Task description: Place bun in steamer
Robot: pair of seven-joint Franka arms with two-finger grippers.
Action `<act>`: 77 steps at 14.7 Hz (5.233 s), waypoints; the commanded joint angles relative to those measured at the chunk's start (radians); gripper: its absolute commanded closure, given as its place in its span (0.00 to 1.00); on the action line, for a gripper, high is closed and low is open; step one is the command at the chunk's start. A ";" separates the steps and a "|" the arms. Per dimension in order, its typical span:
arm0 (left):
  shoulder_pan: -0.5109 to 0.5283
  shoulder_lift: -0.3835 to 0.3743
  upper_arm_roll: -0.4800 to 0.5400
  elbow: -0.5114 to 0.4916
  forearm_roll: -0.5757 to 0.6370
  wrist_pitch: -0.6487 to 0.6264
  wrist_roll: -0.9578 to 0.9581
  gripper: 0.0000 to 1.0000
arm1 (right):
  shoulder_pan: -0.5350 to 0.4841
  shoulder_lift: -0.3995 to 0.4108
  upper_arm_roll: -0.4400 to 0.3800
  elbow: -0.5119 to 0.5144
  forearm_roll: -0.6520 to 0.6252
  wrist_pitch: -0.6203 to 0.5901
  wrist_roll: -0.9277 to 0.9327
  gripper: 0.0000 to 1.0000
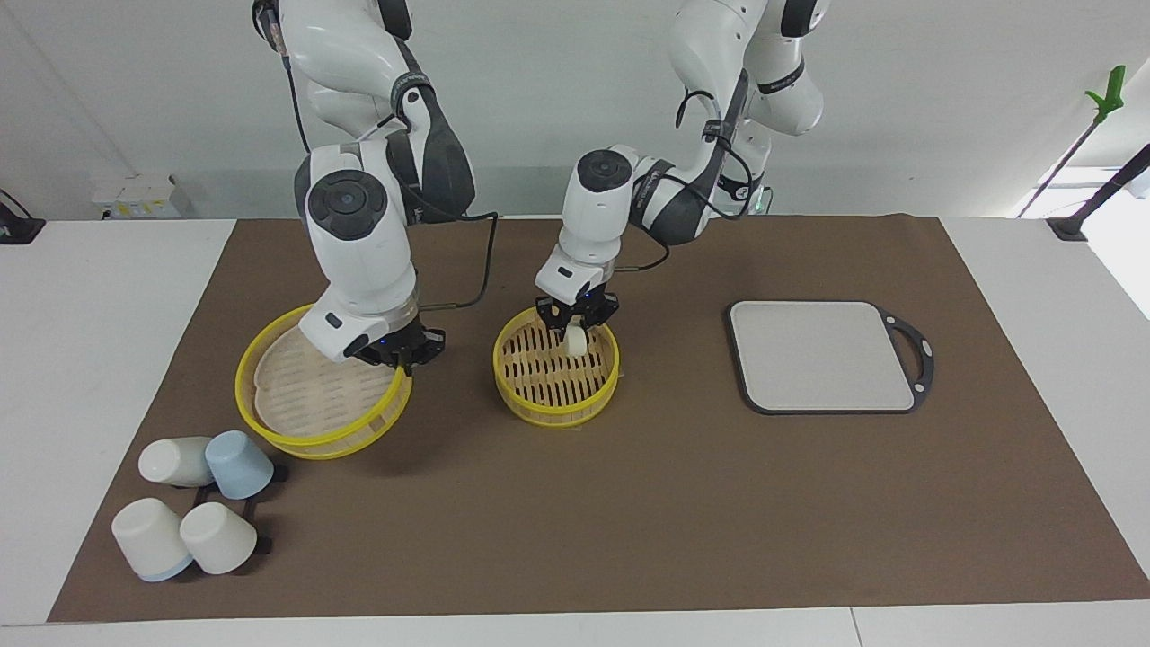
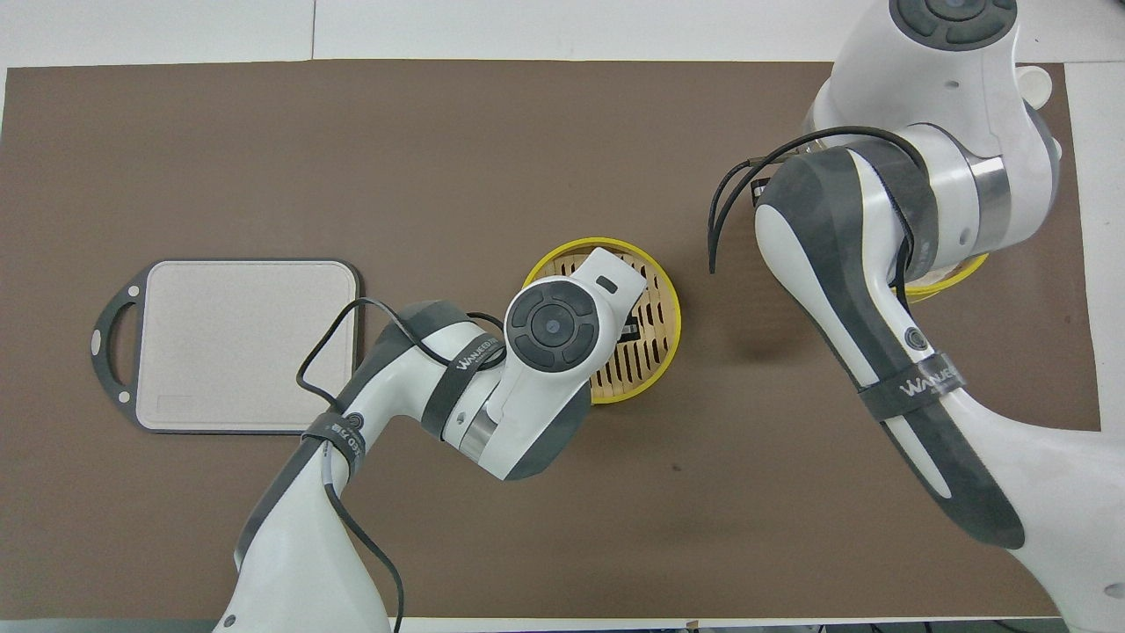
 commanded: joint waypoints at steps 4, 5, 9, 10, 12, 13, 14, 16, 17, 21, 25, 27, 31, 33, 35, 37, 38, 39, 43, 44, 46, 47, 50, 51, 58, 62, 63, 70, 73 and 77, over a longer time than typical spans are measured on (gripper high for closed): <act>-0.026 0.043 0.022 -0.006 -0.008 0.063 -0.028 0.38 | -0.009 -0.040 0.008 -0.041 -0.018 0.011 0.019 1.00; -0.026 0.043 0.022 -0.001 -0.008 0.055 -0.040 0.16 | -0.010 -0.043 0.008 -0.043 -0.017 0.011 0.019 1.00; -0.009 -0.009 0.021 0.002 -0.008 -0.023 -0.049 0.00 | -0.013 -0.050 0.010 -0.063 0.000 0.020 0.020 1.00; 0.002 -0.038 0.022 0.001 -0.009 -0.055 -0.043 0.00 | -0.013 -0.050 0.010 -0.063 0.000 0.028 0.025 1.00; 0.049 -0.111 0.021 0.001 -0.009 -0.144 -0.037 0.00 | -0.009 -0.050 0.011 -0.064 0.020 0.036 0.040 1.00; 0.068 -0.144 0.021 0.001 -0.009 -0.186 -0.037 0.00 | -0.004 -0.052 0.010 -0.071 0.029 0.045 0.051 1.00; 0.084 -0.171 0.022 0.001 -0.009 -0.224 -0.037 0.00 | 0.001 -0.053 0.013 -0.077 0.029 0.063 0.069 1.00; 0.129 -0.222 0.022 0.001 -0.009 -0.281 -0.017 0.00 | 0.043 -0.053 0.022 -0.072 0.031 0.080 0.153 1.00; 0.164 -0.256 0.022 0.001 -0.009 -0.319 0.016 0.00 | 0.100 -0.052 0.021 -0.069 0.031 0.092 0.222 1.00; 0.346 -0.378 0.022 0.001 -0.014 -0.474 0.195 0.00 | 0.269 -0.041 0.021 -0.071 0.031 0.155 0.462 1.00; 0.500 -0.435 0.030 0.008 -0.012 -0.588 0.367 0.00 | 0.385 0.028 0.021 -0.026 0.029 0.183 0.617 1.00; 0.561 -0.451 0.033 0.010 0.000 -0.629 0.462 0.00 | 0.401 0.060 0.021 -0.014 0.031 0.206 0.652 1.00; 0.631 -0.458 0.033 0.051 0.089 -0.698 0.612 0.00 | 0.436 0.077 0.021 -0.017 0.067 0.251 0.660 1.00; 0.640 -0.458 0.033 0.054 0.118 -0.707 0.621 0.00 | 0.439 0.079 0.021 -0.029 0.067 0.281 0.660 1.00; 0.640 -0.462 0.033 0.056 0.124 -0.712 0.624 0.00 | 0.441 0.079 0.021 -0.051 0.067 0.298 0.658 1.00; 0.640 -0.462 0.035 0.071 0.124 -0.743 0.624 0.00 | 0.439 0.077 0.021 -0.067 0.067 0.313 0.657 1.00; 0.641 -0.463 0.035 0.076 0.124 -0.750 0.624 0.00 | 0.439 0.074 0.021 -0.075 0.067 0.317 0.655 1.00; 0.646 -0.463 0.035 0.077 0.124 -0.754 0.624 0.00 | 0.438 0.072 0.021 -0.078 0.067 0.318 0.652 1.00; 0.648 -0.460 0.033 0.112 0.121 -0.769 0.626 0.00 | 0.433 0.068 0.021 -0.104 0.067 0.359 0.648 1.00; 0.649 -0.452 0.035 0.126 0.115 -0.775 0.626 0.00 | 0.433 0.072 0.021 -0.106 0.067 0.364 0.648 1.00; 0.670 -0.428 0.016 0.158 0.112 -0.787 0.624 0.00 | 0.442 0.082 0.021 -0.106 0.066 0.375 0.648 1.00; 0.675 -0.420 0.016 0.160 0.112 -0.790 0.624 0.00 | 0.441 0.083 0.021 -0.109 0.066 0.376 0.648 1.00; 0.677 -0.409 0.016 0.178 0.112 -0.801 0.626 0.00 | 0.439 0.083 0.021 -0.109 0.066 0.383 0.646 1.00; 0.680 -0.408 0.015 0.178 0.113 -0.800 0.626 0.00 | 0.436 0.083 0.021 -0.109 0.066 0.383 0.643 1.00; 0.730 -0.406 -0.048 0.178 0.112 -0.796 0.630 0.00 | 0.429 0.088 0.022 -0.121 0.069 0.425 0.615 1.00; 0.721 -0.406 -0.039 0.178 0.112 -0.796 0.630 0.00 | 0.435 0.095 0.022 -0.120 0.069 0.432 0.609 1.00; 0.721 -0.408 -0.037 0.177 0.110 -0.795 0.632 0.00 | 0.432 0.097 0.022 -0.118 0.067 0.432 0.608 1.00; 0.723 -0.423 -0.024 0.175 0.080 -0.786 0.630 0.00 | 0.426 0.109 0.021 -0.086 0.089 0.412 0.496 1.00; 0.723 -0.425 -0.024 0.174 0.080 -0.786 0.632 0.00 | 0.413 0.111 0.021 -0.086 0.083 0.398 0.410 1.00; 0.721 -0.440 -0.024 0.143 0.078 -0.767 0.632 0.00 | 0.418 0.114 0.021 -0.086 0.087 0.396 0.358 1.00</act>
